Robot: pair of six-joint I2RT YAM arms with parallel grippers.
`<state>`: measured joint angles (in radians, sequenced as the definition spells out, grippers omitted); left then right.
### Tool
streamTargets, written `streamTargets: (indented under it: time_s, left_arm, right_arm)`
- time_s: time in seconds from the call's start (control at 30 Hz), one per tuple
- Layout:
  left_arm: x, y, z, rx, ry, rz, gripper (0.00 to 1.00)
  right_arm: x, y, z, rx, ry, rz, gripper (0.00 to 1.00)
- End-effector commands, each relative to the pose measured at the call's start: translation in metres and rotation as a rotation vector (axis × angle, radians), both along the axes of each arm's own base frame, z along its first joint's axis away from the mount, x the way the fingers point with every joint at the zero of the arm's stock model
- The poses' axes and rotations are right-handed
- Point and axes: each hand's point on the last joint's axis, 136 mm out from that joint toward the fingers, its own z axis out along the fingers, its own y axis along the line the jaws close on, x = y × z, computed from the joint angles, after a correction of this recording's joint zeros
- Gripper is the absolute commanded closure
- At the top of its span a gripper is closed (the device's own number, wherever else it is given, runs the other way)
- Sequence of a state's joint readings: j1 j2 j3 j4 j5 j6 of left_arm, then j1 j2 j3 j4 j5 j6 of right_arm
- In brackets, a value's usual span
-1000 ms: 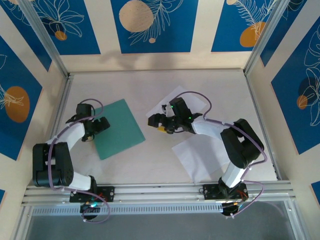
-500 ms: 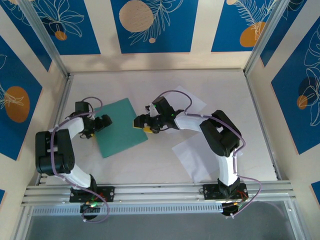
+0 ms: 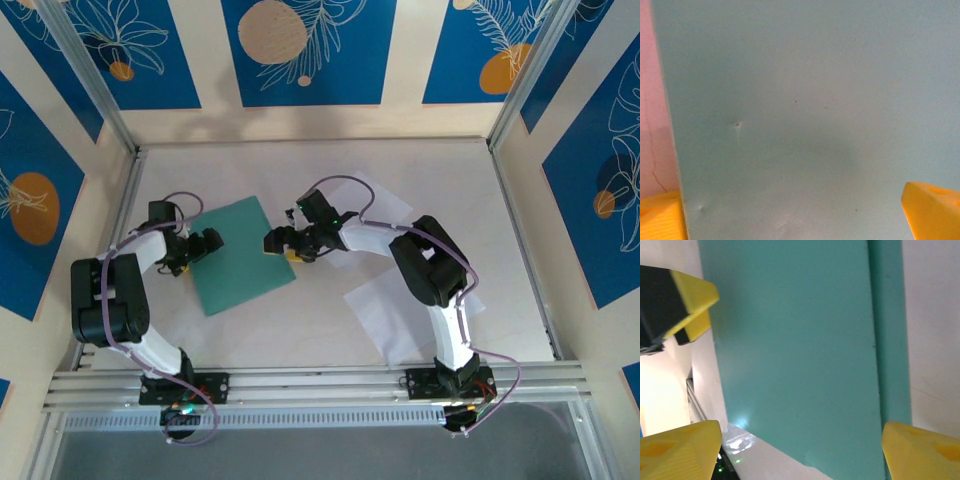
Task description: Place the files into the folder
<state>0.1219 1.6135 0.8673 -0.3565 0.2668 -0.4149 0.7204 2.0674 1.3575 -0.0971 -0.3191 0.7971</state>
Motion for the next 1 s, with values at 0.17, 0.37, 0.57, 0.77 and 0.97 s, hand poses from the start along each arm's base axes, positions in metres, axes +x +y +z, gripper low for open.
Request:
streamTargets:
  time_s: [0.17,0.37,0.57,0.77,0.97]
  left_arm:
    - [0.034,-0.034,0.021,-0.128,-0.160,-0.135,0.00]
    - [0.035,-0.040,0.023,-0.155,-0.171,-0.150,0.00]
    - [0.038,-0.047,0.029,-0.183,-0.189,-0.166,0.00]
    - [0.039,-0.052,0.033,-0.193,-0.198,-0.181,0.00]
    - [0.038,-0.057,0.034,-0.201,-0.191,-0.195,0.00]
  right_arm:
    - [-0.005,-0.001,-0.015,-0.066,0.020,0.026,0.16]
    - [-0.013,0.004,-0.016,-0.064,0.020,0.050,0.16]
    - [-0.017,0.003,-0.020,-0.080,0.021,0.054,0.16]
    - [-0.020,-0.002,-0.023,-0.102,0.029,0.048,0.16]
    - [-0.027,0.001,-0.020,-0.078,0.041,0.056,0.15]
